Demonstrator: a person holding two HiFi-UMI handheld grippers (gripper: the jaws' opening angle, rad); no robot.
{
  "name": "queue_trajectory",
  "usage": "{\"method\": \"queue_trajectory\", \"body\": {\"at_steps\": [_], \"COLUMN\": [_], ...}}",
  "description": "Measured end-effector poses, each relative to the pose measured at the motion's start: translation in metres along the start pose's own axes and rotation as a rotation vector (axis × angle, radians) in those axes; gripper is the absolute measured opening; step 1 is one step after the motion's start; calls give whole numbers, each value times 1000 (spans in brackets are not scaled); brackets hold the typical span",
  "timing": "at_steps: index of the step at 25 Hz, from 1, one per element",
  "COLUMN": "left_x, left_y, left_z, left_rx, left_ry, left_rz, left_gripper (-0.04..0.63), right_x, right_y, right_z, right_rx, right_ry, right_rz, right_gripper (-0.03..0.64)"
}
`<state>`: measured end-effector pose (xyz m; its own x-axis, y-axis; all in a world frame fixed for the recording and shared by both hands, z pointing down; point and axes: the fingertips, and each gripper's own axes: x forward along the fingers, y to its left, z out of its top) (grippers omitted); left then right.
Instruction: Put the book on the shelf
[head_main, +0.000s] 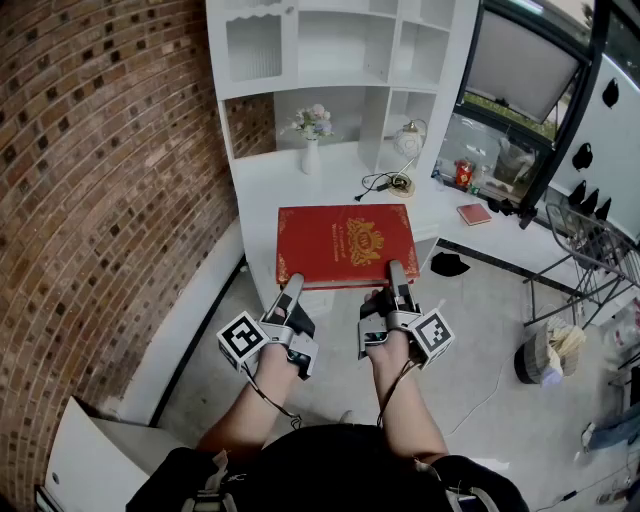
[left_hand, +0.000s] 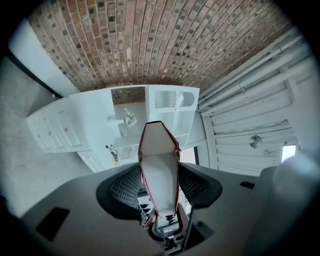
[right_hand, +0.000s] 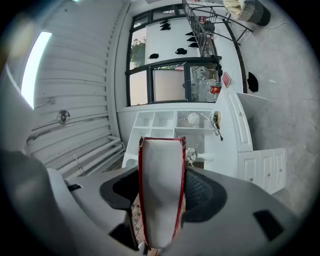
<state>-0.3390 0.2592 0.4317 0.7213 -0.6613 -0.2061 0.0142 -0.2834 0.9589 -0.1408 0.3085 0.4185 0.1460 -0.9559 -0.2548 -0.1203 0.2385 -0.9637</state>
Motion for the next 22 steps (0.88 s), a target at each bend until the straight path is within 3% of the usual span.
{"method": "queue_trajectory", "body": {"at_steps": [2,12,22], "left_x": [4,25,68], "left_y": [-1,10,17], "left_z": [-1,-4,-33], "left_rx": [-6,12,23], "left_ry": [-3,7,16], "left_rz": [-21,14,41], "left_gripper": [242,242,242], "right_x": [-1,15,29], "right_y": [-5,-17,-35], "right_z": [2,17,67], "right_rx": [5,11,30], "right_ry": [0,-11,-26], "right_rz": [-6,-12,-33], "right_gripper": [259,259,261]}}
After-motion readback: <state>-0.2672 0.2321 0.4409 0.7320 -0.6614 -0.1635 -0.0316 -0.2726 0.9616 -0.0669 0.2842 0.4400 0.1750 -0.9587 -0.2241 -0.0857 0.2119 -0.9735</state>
